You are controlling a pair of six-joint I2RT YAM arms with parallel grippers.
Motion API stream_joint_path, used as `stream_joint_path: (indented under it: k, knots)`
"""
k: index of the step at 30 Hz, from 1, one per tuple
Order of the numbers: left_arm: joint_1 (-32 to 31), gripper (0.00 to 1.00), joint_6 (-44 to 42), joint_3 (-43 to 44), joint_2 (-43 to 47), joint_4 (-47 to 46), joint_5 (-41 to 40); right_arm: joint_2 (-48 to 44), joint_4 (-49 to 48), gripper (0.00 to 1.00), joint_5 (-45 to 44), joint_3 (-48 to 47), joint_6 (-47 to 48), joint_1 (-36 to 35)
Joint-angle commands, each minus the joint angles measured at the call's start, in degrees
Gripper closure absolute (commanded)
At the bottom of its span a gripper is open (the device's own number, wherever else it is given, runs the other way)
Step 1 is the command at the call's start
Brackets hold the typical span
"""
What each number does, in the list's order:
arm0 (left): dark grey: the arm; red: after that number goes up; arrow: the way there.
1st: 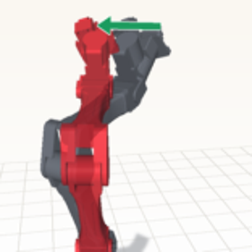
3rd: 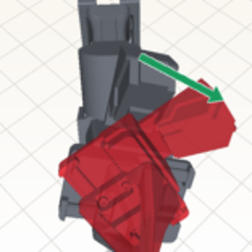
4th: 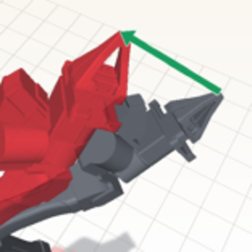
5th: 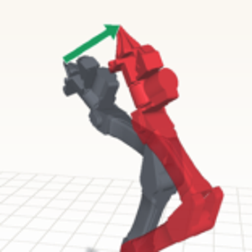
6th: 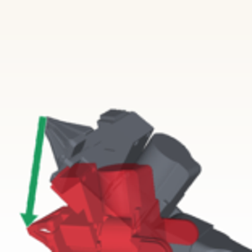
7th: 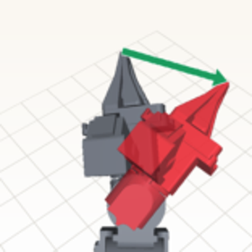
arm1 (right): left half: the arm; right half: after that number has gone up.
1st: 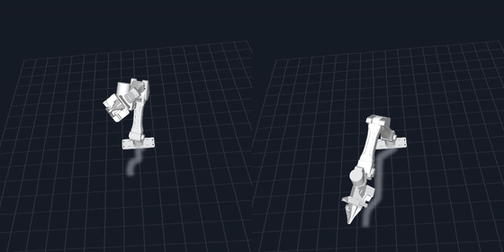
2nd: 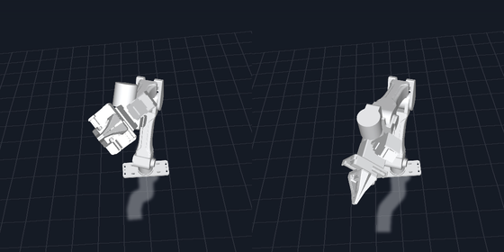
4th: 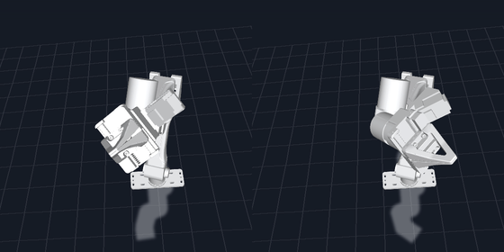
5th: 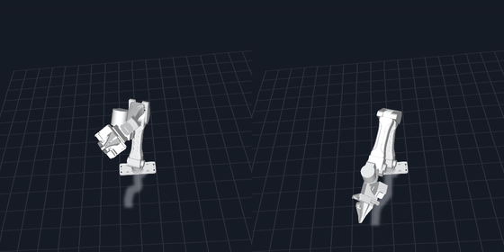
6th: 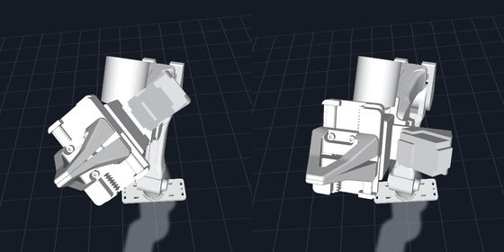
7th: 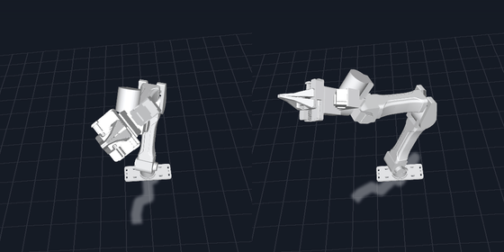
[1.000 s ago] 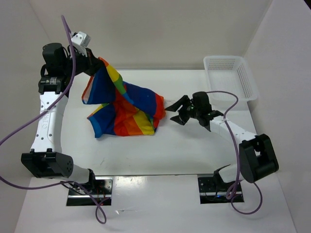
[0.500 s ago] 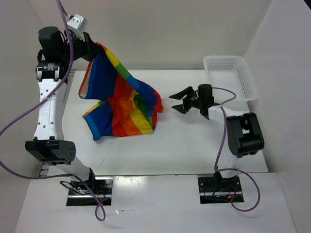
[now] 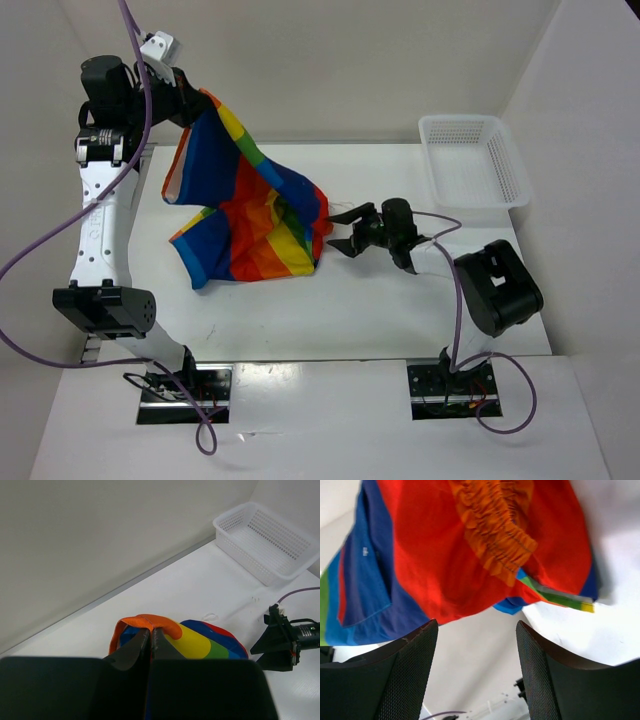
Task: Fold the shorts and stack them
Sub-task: Fold the shorts
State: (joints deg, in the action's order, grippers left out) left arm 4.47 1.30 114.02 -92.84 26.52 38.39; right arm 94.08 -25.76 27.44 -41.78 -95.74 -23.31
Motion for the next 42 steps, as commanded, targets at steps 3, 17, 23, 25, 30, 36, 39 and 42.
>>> stream_joint_path:
  k: [3,17,23,25,30,36,39,42]
  knots:
    - [-0.2,1.00,-1.3,0.0,0.8,-2.8,0.9,1.8,-8.0,0.31,-2.9,-1.4,-5.5,-0.8]
    - [-0.2,1.00,-1.3,0.5,0.8,-2.8,0.9,8.6,-14.5,0.26,-6.1,-2.9,-11.9,-3.1]
    - [-0.2,1.00,-1.3,1.0,0.8,-2.8,0.9,10.0,-15.0,0.37,-13.2,-3.6,-11.9,-3.7]
    - [-0.2,1.00,-1.3,1.0,0.8,-2.8,0.9,9.5,-15.0,0.46,-14.5,-3.6,-11.4,-3.7]
    - [-0.2,1.00,-1.3,1.0,1.3,-2.8,0.9,9.5,-12.6,0.70,-16.5,-5.7,-8.6,-3.1]
    - [-0.2,1.00,-1.3,1.0,1.9,-2.8,1.4,4.0,-2.9,0.91,-19.0,-8.9,-0.7,1.1]
    - [-0.2,1.00,-1.3,1.0,2.4,-2.8,0.8,-1.9,9.0,0.97,-19.0,-14.1,9.3,5.7]
    - [0.4,1.00,-1.3,1.0,3.0,-2.3,0.3,-5.7,22.9,0.98,-13.2,-23.8,24.3,12.0]
